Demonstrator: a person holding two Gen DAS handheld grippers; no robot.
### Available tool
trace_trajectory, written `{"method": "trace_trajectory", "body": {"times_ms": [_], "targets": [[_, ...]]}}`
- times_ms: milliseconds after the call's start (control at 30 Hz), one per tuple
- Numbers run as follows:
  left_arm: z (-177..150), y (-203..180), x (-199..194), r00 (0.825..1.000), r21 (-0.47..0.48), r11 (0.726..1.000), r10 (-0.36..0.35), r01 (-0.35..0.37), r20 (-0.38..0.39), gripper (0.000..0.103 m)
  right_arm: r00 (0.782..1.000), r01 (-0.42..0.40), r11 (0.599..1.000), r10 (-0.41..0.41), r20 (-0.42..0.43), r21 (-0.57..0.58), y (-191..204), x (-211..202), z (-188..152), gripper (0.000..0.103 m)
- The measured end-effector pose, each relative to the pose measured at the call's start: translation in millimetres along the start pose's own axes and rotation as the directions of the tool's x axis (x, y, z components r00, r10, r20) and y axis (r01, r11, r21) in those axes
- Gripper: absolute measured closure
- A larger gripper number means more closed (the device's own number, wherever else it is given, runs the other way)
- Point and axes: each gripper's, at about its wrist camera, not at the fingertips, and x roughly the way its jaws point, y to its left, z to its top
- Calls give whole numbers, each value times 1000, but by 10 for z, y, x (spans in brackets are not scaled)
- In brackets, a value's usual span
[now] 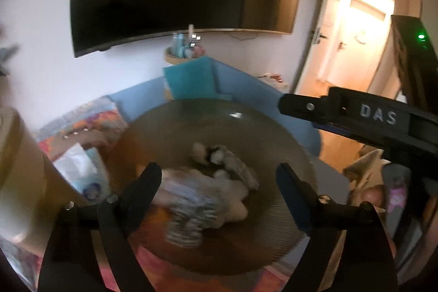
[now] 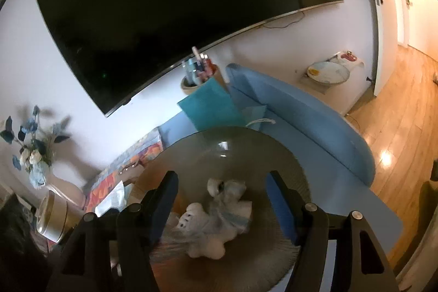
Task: Organize soft objects
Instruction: 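Carry both items to the dark glass plate and open both tools, then move both open tools back over the floral table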
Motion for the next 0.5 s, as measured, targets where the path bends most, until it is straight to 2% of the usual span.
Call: {"method": "trace_trajectory", "body": {"times_ms": [100, 300, 367, 433, 500], "targets": [[-79, -146, -40, 1000, 41, 999, -25, 26, -13, 18, 1000, -18, 1000, 18, -1, 21, -74, -64, -40, 37], [-363, -264, -409, 1000, 145, 989, 24, -21, -14, 18, 997, -74, 997, 74, 13, 16, 4, -293, -235, 36], [-524, -174, -617, 999, 157, 987, 44, -42, -5, 18, 993, -113, 993, 114, 24, -13, 95, -398, -385, 35], [-695, -48, -821, 997, 158, 985, 78, -76, -3, 18, 984, -173, 983, 175, 39, -65, 228, -499, -594, 25], [-913, 155, -1098, 991, 133, 983, 131, -130, 0, 18, 965, -252, 958, 260, 37, -135, 432, -569, -859, 23]]}}
